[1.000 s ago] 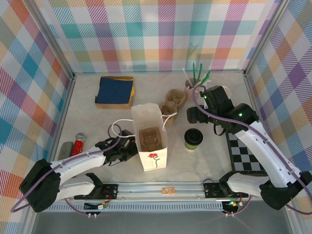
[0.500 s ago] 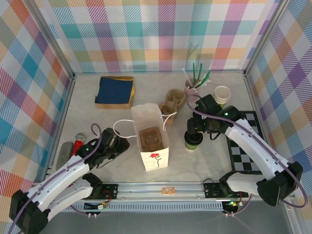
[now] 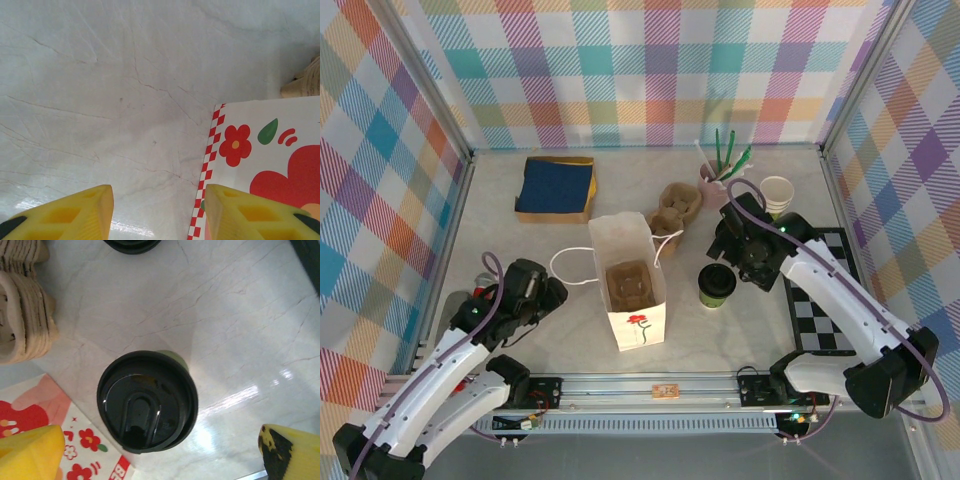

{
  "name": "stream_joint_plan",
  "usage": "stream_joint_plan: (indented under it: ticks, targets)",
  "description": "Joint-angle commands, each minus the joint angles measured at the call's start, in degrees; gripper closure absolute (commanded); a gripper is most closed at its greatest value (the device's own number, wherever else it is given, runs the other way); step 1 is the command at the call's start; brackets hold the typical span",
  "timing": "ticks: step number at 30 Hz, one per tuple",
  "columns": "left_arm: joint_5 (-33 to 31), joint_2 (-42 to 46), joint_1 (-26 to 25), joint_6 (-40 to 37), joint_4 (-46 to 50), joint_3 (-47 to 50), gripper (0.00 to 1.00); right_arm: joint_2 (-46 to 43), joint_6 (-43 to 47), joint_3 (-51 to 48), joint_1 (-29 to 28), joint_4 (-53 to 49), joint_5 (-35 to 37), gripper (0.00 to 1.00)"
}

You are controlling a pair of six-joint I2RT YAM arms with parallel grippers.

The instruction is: Pack the takeout coffee

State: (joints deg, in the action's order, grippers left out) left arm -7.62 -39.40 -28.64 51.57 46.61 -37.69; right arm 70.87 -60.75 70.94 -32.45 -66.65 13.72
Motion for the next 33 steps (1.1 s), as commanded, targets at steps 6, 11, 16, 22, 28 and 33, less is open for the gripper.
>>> stream_joint_plan:
  ticks: [6,11,16,22,28,33]
  targets:
    - [-1.47,1.21,5.4,-7.02,5.9,-11.44,0.48,6.17,-2.29,1.0,-0.84,3.71,-5.74,0.01]
    - [1.67,0.72,10.39,-9.84,6.73,-15.05,0.48,8.87,-1.96,1.42,-1.92,3.01,-4.75,0.01]
    - [3.81,0.29,13.28,-11.18,6.91,-16.02,0.48,9.07,-1.58,-0.73,-1.96,4.88,-5.53,0.01]
    - [4.96,0.52,14.91,-11.87,7.17,-15.26,0.48,10.02,-0.8,-2.03,-2.01,5.67,-6.25,0.01]
    - [5.19,1.16,15.7,-11.93,7.44,-14.09,0.48,10.86,0.11,-2.69,-2.01,4.63,-5.2,0.01]
    - [5.63,0.86,16.32,-12.37,7.27,-14.13,0.48,11.48,0.13,-4.01,-1.94,4.68,-5.45,0.01]
